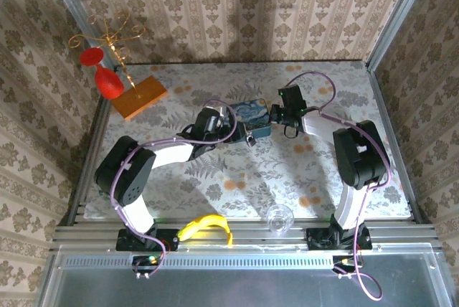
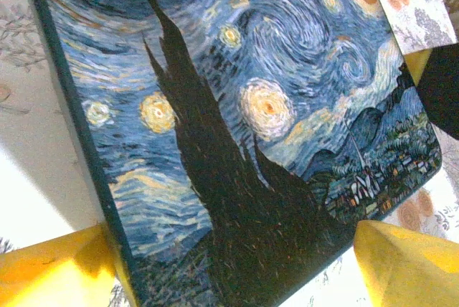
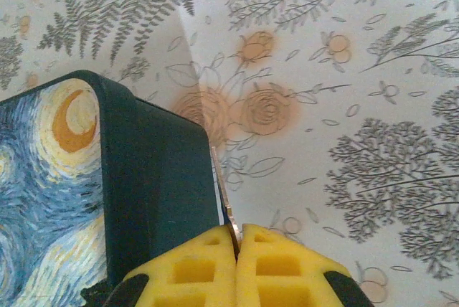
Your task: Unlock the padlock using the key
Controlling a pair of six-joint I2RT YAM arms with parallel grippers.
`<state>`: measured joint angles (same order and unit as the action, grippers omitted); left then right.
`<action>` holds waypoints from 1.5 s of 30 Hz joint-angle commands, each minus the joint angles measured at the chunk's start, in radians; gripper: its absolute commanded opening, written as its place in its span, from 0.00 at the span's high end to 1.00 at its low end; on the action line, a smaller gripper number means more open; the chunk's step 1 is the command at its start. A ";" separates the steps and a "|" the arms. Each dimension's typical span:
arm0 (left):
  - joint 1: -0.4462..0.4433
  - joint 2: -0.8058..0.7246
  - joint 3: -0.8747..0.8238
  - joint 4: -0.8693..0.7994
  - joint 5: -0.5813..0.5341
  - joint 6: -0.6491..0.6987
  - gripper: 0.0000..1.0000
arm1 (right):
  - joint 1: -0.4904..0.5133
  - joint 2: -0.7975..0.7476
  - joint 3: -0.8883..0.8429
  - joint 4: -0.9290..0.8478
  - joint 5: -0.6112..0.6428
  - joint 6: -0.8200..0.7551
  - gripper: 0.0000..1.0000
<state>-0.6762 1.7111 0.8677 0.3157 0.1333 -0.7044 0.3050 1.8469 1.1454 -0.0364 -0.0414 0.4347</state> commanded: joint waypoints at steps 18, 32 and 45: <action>-0.197 -0.379 -0.226 -0.063 -0.323 -0.052 0.08 | -0.036 -0.209 -0.197 -0.052 0.082 0.143 1.00; -0.248 0.025 -0.036 0.044 -0.168 -0.052 0.04 | -0.037 -0.532 -0.440 -0.106 0.063 0.167 1.00; -0.182 0.187 0.111 0.008 -0.163 0.004 0.03 | -0.038 -0.714 -0.505 -0.145 0.073 0.177 1.00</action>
<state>-0.8677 1.8732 0.9428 0.3374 -0.0254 -0.7410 0.2646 1.1610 0.6590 -0.1509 0.0151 0.5900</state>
